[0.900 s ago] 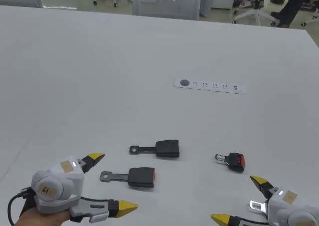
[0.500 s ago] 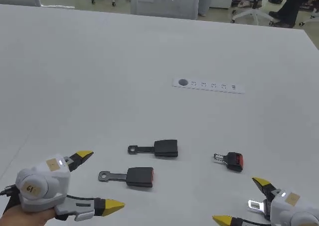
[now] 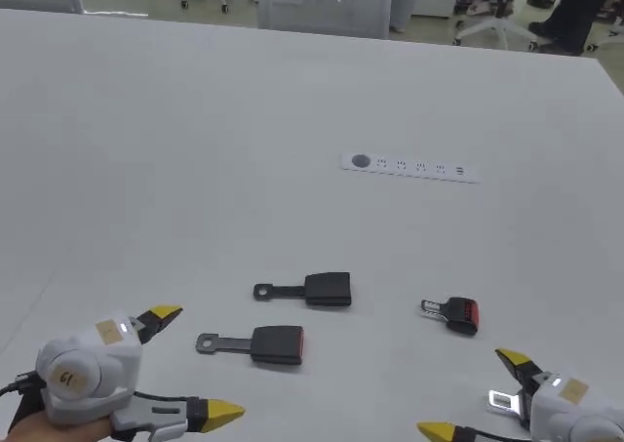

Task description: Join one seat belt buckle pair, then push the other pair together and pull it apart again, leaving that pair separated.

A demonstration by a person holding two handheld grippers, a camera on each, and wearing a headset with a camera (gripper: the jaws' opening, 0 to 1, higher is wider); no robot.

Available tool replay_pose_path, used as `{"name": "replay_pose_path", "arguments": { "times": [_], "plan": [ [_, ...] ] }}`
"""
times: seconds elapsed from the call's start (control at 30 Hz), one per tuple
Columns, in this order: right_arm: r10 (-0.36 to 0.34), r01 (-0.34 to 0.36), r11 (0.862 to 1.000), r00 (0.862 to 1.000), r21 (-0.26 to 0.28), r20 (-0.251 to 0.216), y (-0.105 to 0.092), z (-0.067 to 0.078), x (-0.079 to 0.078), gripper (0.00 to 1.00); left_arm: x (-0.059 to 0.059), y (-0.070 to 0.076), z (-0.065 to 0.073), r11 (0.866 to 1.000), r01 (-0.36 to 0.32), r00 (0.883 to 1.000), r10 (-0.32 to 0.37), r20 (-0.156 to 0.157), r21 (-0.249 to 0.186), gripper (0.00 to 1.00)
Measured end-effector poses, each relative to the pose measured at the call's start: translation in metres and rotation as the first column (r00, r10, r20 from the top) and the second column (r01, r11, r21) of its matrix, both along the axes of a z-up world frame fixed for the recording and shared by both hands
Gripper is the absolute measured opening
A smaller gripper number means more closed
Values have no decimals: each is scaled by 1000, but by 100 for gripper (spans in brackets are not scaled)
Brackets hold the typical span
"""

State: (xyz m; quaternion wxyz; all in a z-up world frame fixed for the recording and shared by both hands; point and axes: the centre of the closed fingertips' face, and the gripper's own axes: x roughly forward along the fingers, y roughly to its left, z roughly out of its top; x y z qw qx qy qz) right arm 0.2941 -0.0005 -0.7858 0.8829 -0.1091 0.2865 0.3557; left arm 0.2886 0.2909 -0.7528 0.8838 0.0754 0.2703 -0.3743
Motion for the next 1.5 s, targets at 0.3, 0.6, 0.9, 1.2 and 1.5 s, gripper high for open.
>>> {"name": "replay_pose_path", "arguments": {
  "times": [0.3,0.6,0.9,1.2,1.5],
  "plan": [
    [-6,6,1000,1000,3,-11,-2,-4,-2,95,-4,-3,-3,1000,5,1000,-5,-10,3,100],
    [-13,13,1000,1000,7,-14,-2,-4,0,94,-3,-5,-2,1000,3,1000,-3,-13,-2,100],
    [-16,16,1000,1000,11,-19,-3,-7,3,94,-2,-6,-4,1000,2,1000,-2,-13,-7,100],
    [-22,22,1000,1000,11,-21,-4,-7,2,94,-3,-6,-6,1000,-1,1000,1,-18,-9,100],
    [-24,25,1000,999,11,-24,-5,-7,1,94,-3,-6,-6,1000,2,1000,-2,-18,-7,100]
  ]
}}
